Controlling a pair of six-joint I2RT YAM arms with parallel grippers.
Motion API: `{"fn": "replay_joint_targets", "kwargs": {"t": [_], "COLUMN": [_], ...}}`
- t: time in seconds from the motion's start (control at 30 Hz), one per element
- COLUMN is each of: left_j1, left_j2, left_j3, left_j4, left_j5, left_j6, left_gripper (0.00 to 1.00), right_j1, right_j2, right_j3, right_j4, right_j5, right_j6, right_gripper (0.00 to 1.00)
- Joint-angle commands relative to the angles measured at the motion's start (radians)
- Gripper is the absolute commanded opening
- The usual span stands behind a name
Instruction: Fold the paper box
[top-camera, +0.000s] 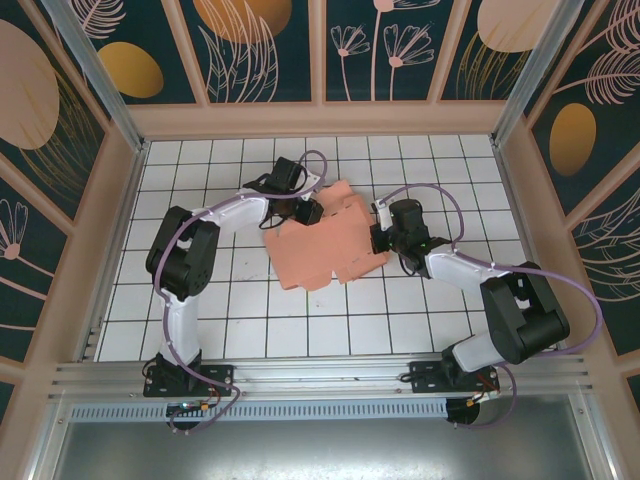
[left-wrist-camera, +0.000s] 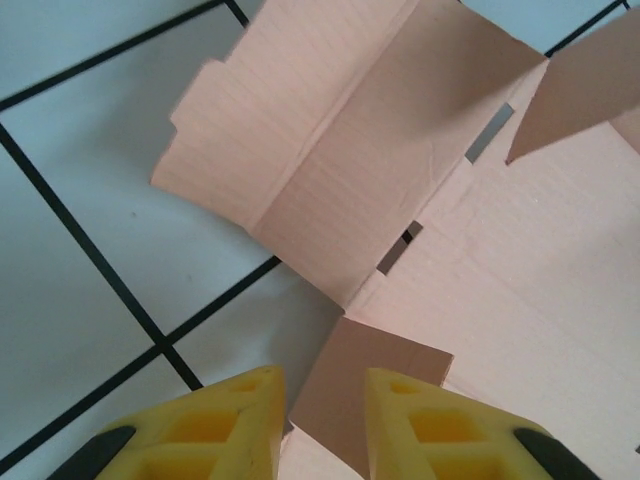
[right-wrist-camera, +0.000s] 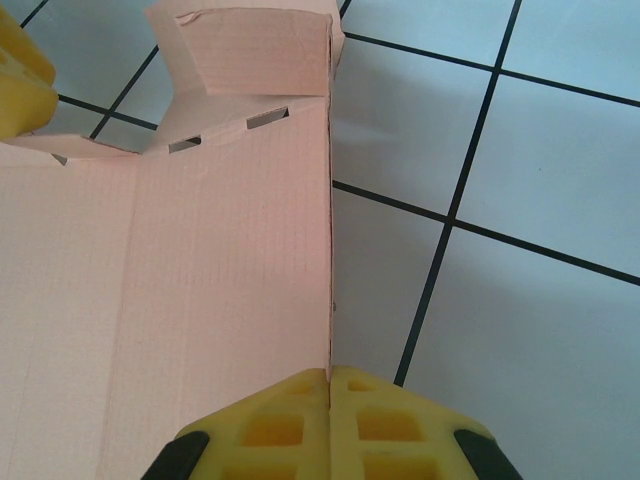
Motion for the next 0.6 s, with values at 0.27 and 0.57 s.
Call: {"fn": "replay_joint_targets", "kwargs": {"t": [0.27,0.57], "left_j1": [0.001,-0.013], "left_j2": [0.065,0.126], "left_j3": [0.031,0.052], "left_j4": [-0.099,-0.143], "left_j5": [0.126,0.028], "left_j6": [0.055,0.076], "left_gripper": [0.16,0.00], "right_j1": [0.004,0.003], "right_j2": [-0.003,0.011], "right_j3": [0.003,0.016], "right_j4": [0.004,0.006], "right_j5": [0.004,-0.003], "right_j6": [0.015,0.016], "right_gripper": [0.00,0.00]}}
